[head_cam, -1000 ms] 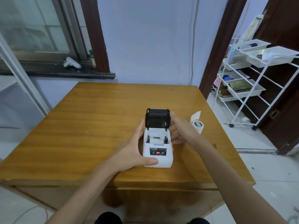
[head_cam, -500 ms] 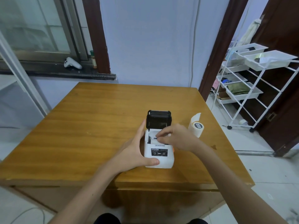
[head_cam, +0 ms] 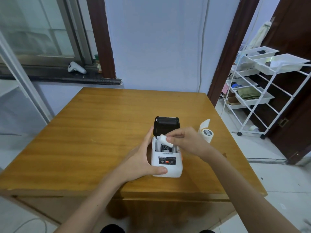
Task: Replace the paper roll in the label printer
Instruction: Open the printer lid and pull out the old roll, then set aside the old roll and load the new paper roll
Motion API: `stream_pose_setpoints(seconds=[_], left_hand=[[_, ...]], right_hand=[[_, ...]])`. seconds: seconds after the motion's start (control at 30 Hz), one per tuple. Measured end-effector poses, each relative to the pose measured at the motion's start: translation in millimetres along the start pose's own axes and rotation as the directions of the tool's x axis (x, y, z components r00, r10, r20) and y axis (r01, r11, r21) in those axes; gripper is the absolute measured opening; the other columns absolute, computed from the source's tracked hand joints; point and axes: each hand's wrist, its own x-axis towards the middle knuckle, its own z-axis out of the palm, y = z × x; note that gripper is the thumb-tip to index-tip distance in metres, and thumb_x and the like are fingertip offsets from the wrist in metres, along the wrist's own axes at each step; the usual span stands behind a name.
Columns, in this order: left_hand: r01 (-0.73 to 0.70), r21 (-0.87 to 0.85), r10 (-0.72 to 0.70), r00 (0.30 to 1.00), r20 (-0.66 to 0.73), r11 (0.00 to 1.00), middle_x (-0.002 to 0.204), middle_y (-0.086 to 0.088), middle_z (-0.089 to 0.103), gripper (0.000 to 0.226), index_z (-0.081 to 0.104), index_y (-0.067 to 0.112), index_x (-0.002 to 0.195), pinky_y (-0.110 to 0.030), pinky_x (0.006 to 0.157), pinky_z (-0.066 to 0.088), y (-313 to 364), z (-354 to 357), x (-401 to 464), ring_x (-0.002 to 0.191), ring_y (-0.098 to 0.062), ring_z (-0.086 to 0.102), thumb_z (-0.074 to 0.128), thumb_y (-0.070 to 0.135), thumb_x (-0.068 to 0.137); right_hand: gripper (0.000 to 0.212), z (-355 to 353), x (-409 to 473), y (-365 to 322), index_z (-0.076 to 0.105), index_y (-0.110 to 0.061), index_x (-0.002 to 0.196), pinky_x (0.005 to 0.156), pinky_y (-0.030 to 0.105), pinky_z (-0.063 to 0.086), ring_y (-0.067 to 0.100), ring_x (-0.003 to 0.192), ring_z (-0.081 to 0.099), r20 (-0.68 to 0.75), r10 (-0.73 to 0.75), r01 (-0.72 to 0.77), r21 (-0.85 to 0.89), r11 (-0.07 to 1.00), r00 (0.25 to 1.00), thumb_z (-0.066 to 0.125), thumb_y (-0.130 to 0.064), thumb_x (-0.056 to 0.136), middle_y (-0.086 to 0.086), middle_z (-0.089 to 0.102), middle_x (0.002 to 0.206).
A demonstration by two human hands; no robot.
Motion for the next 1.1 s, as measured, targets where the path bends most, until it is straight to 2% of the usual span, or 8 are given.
stream_pose_setpoints(seconds=[0.13, 0.3, 0.4, 0.5, 0.67, 0.83, 0.97, 1.1], left_hand=[[0.006, 0.014, -0.006, 1.000, -0.005, 1.000, 0.129, 0.054, 0.028, 0.127, -0.018, 0.075, 0.133, -0.030, 0.107, 0.037, 0.6, 0.1, -0.4, 0.130, 0.008, 0.040, 0.083, 0.065, 0.057], [0.009, -0.006, -0.009, 1.000, 0.000, 1.000, 0.135, 0.049, 0.034, 0.129, -0.013, 0.072, 0.139, -0.041, 0.113, 0.037, -1.3, 0.8, 0.4, 0.135, 0.001, 0.042, 0.087, 0.056, 0.060], [0.001, -0.014, -0.001, 1.000, 0.005, 1.000, 0.143, 0.041, 0.036, 0.129, -0.011, 0.069, 0.142, -0.044, 0.113, 0.036, -1.9, 1.1, 0.8, 0.137, -0.001, 0.040, 0.088, 0.054, 0.061], [0.005, -0.011, -0.005, 1.000, 0.005, 1.000, 0.136, 0.049, 0.032, 0.129, -0.011, 0.069, 0.142, -0.040, 0.113, 0.035, -2.1, 1.0, 1.1, 0.136, 0.002, 0.040, 0.088, 0.054, 0.061], [0.023, 0.006, -0.023, 1.000, 0.008, 1.000, 0.130, 0.053, 0.028, 0.131, -0.012, 0.066, 0.144, -0.040, 0.114, 0.035, -3.3, 1.4, 0.9, 0.135, 0.002, 0.039, 0.088, 0.054, 0.061], [0.018, 0.007, -0.018, 1.000, 0.011, 1.000, 0.138, 0.046, 0.032, 0.130, -0.012, 0.066, 0.144, -0.043, 0.113, 0.036, -3.6, 1.6, 1.3, 0.136, 0.000, 0.040, 0.088, 0.055, 0.061], [0.017, 0.006, -0.017, 1.000, 0.015, 1.000, 0.138, 0.045, 0.034, 0.129, -0.012, 0.066, 0.144, -0.043, 0.113, 0.036, -3.4, 1.2, 0.5, 0.135, 0.000, 0.042, 0.087, 0.056, 0.061], [0.024, 0.018, -0.024, 1.000, 0.011, 1.000, 0.136, 0.046, 0.034, 0.129, -0.013, 0.065, 0.144, -0.042, 0.113, 0.037, -1.9, 0.7, 0.3, 0.135, 0.001, 0.041, 0.086, 0.055, 0.062]], right_hand=[[0.015, -13.9, -20.9, 7.3, 0.075, -0.009, 0.101, 0.045, 0.020, 0.036, 0.003, 0.044, 0.045, -0.148, 0.013, 0.003, 0.106, 0.994, 0.989, 0.067, -0.015, 0.089, -0.013, 0.069, 0.064], [0.016, -48.5, -55.5, 40.7, 0.071, -0.027, 0.104, 0.055, 0.010, 0.042, -0.004, 0.069, 0.061, -0.282, 0.073, -0.132, -0.195, 0.972, 0.957, 0.067, -0.029, 0.089, -0.012, 0.071, 0.097], [0.021, -71.2, -68.5, 64.2, 0.071, -0.024, 0.106, 0.062, 0.019, 0.043, 0.008, 0.082, 0.063, -0.394, 0.139, -0.261, -0.275, 0.925, 0.909, 0.066, -0.034, 0.088, -0.007, 0.070, 0.102], [0.024, -80.5, -70.8, 78.4, 0.069, -0.021, 0.110, 0.067, 0.023, 0.042, 0.013, 0.088, 0.059, -0.413, 0.188, -0.345, -0.350, 0.871, 0.891, 0.064, -0.034, 0.090, -0.003, 0.068, 0.106], [0.020, -81.8, -66.8, 79.5, 0.068, -0.024, 0.107, 0.070, 0.033, 0.049, 0.014, 0.082, 0.059, -0.417, 0.202, -0.382, -0.411, 0.828, 0.886, 0.060, -0.034, 0.092, -0.001, 0.066, 0.106], [0.030, -68.1, -57.5, 64.9, 0.063, -0.021, 0.121, 0.082, 0.036, 0.048, 0.022, 0.111, 0.055, -0.526, -0.023, -0.355, -0.605, 0.713, 0.850, 0.056, -0.026, 0.093, -0.001, 0.060, 0.126], [0.030, -46.9, -44.0, 58.4, 0.064, -0.016, 0.121, 0.082, 0.034, 0.048, 0.024, 0.104, 0.056, -0.414, -0.234, -0.209, -0.779, 0.591, 0.880, 0.055, -0.015, 0.092, 0.002, 0.064, 0.122], [0.032, -36.5, -32.2, 58.6, 0.061, -0.013, 0.126, 0.085, 0.031, 0.049, 0.023, 0.106, 0.055, -0.378, -0.249, -0.219, -0.842, 0.494, 0.892, 0.052, -0.018, 0.095, 0.004, 0.062, 0.125]])
